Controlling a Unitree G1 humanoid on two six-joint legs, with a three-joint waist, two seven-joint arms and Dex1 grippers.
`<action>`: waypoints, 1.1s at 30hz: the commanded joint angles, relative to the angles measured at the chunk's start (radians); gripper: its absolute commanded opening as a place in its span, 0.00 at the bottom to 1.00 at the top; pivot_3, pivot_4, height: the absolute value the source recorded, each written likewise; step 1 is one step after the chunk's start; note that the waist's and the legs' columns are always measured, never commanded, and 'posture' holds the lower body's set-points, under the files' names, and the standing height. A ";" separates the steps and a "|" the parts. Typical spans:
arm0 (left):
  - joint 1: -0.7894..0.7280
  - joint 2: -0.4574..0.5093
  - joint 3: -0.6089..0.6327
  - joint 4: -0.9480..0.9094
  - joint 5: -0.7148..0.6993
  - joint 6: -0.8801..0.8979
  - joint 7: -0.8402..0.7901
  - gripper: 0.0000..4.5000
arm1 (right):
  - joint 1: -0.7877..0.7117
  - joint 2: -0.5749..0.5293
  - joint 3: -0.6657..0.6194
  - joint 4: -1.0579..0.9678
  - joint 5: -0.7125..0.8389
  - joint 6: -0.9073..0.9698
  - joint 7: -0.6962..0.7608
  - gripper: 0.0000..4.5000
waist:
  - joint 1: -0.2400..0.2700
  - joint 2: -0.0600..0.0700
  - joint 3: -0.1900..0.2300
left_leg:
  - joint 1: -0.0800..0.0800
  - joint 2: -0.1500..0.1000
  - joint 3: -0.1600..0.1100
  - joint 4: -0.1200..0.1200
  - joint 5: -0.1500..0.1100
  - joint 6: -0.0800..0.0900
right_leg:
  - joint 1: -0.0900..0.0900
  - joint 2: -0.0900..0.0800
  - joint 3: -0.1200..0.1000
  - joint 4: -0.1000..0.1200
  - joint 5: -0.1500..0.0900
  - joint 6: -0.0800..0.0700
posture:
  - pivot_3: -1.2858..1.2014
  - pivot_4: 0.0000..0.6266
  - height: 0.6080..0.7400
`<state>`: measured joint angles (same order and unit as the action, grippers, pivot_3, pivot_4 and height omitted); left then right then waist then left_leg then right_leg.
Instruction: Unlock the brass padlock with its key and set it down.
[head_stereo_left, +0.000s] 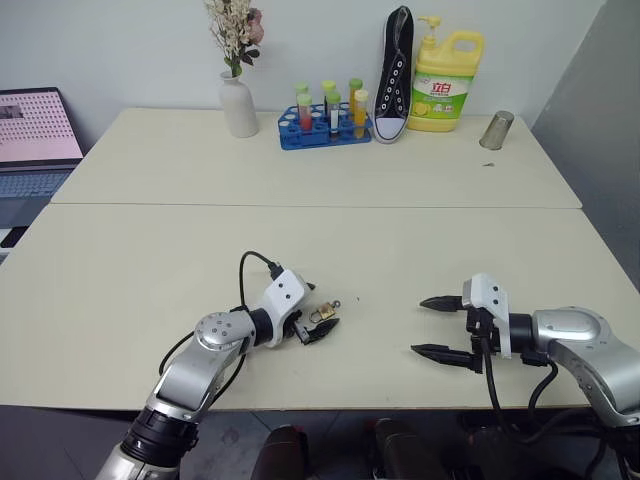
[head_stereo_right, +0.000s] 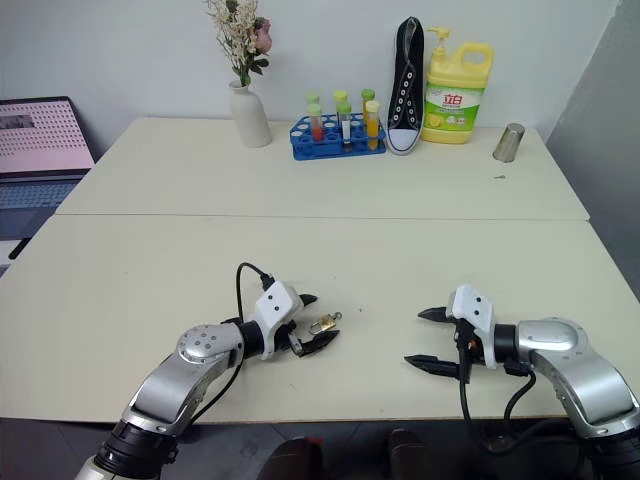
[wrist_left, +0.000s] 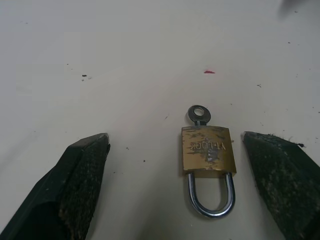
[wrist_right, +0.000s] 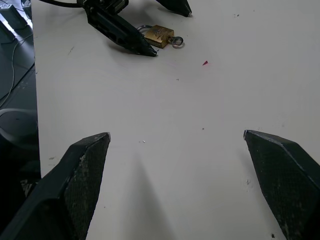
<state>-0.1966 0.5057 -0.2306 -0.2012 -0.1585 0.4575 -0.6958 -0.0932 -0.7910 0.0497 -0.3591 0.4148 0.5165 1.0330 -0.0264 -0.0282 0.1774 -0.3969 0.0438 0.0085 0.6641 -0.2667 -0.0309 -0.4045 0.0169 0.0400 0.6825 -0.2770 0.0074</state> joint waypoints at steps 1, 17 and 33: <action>-0.002 0.009 -0.012 -0.017 -0.010 0.043 -0.029 0.91 | -0.004 -0.014 -0.037 -0.046 0.016 0.004 -0.011 1.00 | 0.000 0.000 0.000 | 0.000 0.000 0.000 0.000 0.000 0.000 | 0.000 0.000 0.000 0.000 0.000 0.000 | 0.52 0.24 1.00; -0.014 0.053 -0.021 -0.043 0.011 -0.070 -0.114 0.21 | -0.028 0.022 -0.043 -0.042 0.027 -0.010 -0.041 1.00 | 0.000 0.000 -0.001 | 0.000 0.000 0.000 0.000 0.000 0.000 | 0.000 0.000 0.000 0.000 0.000 0.000 | 0.52 0.24 1.00; -0.317 0.138 -0.087 0.239 0.409 -1.190 -0.118 0.21 | -0.053 0.133 -0.069 -0.048 0.056 -0.024 -0.155 1.00 | 0.000 0.000 0.000 | 0.000 0.000 0.001 0.000 0.000 0.000 | 0.000 0.000 0.001 0.000 0.001 -0.002 | 0.52 0.24 1.00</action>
<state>-0.4683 0.6288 -0.3301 0.0227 0.1897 -0.5910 -0.8647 -0.1204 -0.6659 0.0159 -0.3777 0.4420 0.5071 0.8961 -0.0262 -0.0284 0.1772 -0.3974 0.0439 0.0091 0.6641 -0.2666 -0.0309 -0.4048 0.0171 0.0402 0.6822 -0.2757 0.0053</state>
